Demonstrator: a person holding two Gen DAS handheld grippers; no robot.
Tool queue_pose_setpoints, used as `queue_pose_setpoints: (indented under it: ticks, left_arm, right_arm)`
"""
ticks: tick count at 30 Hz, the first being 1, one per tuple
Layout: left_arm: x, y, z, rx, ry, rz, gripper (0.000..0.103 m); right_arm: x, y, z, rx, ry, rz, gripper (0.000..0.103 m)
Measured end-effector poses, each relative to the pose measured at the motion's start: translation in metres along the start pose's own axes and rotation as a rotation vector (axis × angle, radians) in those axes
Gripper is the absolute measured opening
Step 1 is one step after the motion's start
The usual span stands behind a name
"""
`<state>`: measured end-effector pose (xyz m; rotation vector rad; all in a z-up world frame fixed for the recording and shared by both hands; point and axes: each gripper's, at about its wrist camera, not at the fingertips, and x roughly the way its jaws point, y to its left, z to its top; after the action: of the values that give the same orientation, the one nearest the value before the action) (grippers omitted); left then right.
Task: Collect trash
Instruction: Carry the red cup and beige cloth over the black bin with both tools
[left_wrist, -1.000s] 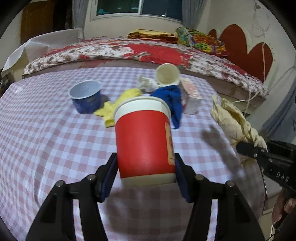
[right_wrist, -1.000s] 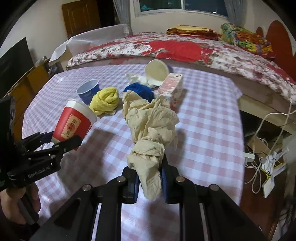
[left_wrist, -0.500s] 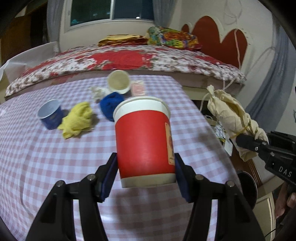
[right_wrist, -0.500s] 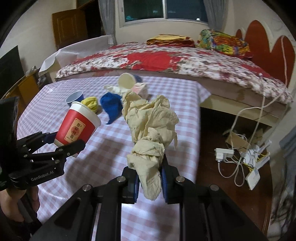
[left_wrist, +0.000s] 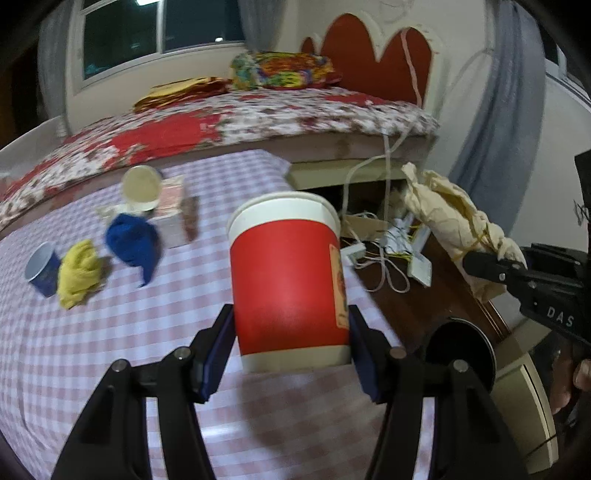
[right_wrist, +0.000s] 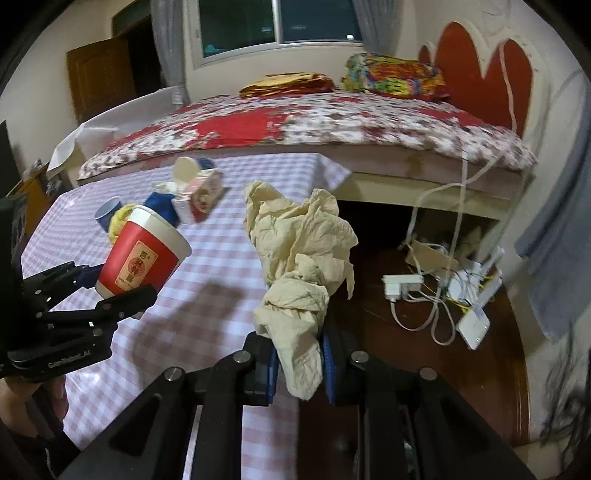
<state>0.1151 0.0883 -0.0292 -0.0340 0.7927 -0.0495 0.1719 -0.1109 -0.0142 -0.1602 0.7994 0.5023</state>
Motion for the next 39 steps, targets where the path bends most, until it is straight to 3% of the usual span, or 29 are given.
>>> queue_pose_setpoints:
  ticks: [20,29,39]
  left_arm:
    - [0.028,-0.145,-0.009,0.226,0.080,-0.164,0.060]
    - [0.050,-0.203,-0.030,0.329,0.171,-0.239,0.060]
    - [0.085,-0.241,-0.054,0.412,0.302,-0.282,0.060]
  right_arm:
    - [-0.052,-0.131,-0.081,0.194,0.036,-0.146,0.021]
    - [-0.058,-0.172,-0.135,0.235,0.118,-0.179,0.021]
    - [-0.038,-0.192,-0.197,0.274,0.241,-0.175,0.021]
